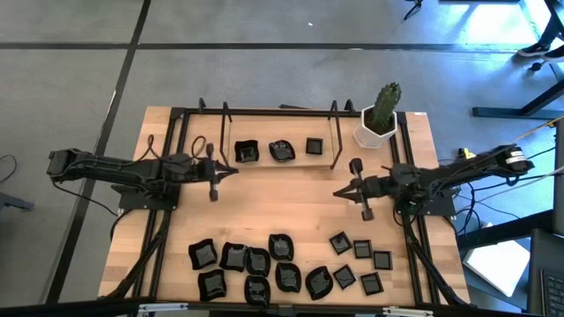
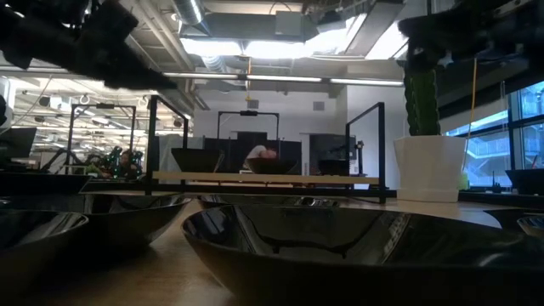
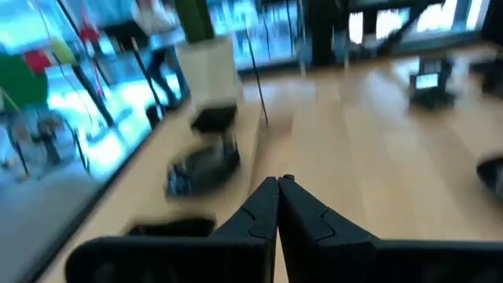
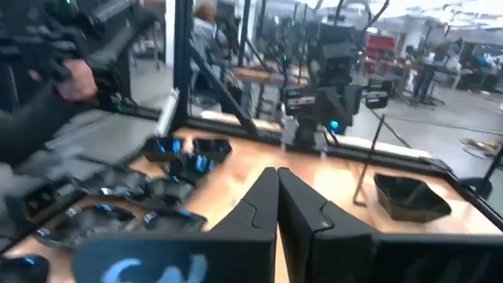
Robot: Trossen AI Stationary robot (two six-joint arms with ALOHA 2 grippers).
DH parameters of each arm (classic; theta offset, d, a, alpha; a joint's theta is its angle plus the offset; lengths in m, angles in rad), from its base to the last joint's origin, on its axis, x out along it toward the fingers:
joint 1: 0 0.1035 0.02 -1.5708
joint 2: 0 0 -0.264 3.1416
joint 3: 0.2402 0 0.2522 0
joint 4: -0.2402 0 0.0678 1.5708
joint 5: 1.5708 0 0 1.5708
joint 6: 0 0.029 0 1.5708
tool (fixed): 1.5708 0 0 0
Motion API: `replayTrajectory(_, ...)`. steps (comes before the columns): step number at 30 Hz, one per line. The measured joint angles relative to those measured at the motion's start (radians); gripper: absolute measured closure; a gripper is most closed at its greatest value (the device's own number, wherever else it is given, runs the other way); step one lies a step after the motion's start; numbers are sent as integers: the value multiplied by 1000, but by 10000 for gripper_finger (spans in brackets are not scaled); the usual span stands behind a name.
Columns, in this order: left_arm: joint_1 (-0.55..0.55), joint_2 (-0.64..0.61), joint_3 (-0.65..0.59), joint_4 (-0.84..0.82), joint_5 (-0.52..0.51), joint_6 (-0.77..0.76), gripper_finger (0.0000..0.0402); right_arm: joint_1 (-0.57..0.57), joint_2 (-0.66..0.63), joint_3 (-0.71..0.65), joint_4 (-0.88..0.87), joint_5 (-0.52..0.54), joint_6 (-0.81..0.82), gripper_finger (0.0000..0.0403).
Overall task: Pick & Place Mini shaped plates
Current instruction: Stack the black distorted square plate on top of the black distorted square plate on the shelf
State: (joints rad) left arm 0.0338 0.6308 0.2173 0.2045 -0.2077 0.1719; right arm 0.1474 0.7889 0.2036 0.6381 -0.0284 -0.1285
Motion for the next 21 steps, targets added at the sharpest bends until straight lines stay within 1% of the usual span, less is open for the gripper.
replayTrajectory(2, 0, 0, 0, 48, 0, 15, 395, 0, -48, -25, 18, 0, 28, 397)
replayTrajectory(4, 0, -5, 0, 63, 5, 22, 394, 0, -101, -44, 13, 1, 47, 397)
replayTrajectory(8, 0, -28, 0, 6, 55, 67, 399, 0, -203, -74, -1, 2, 64, 397)
replayTrajectory(13, -4, -103, 0, -20, 60, 61, 397, 0, -319, -98, -107, 47, 65, 397)
replayTrajectory(16, -24, -154, -3, -52, 72, 60, 399, 0, -379, -97, -170, 62, 67, 397)
replayTrajectory(21, -67, -290, -110, 48, 69, 82, 398, 0, -464, -97, -262, 62, 66, 397)
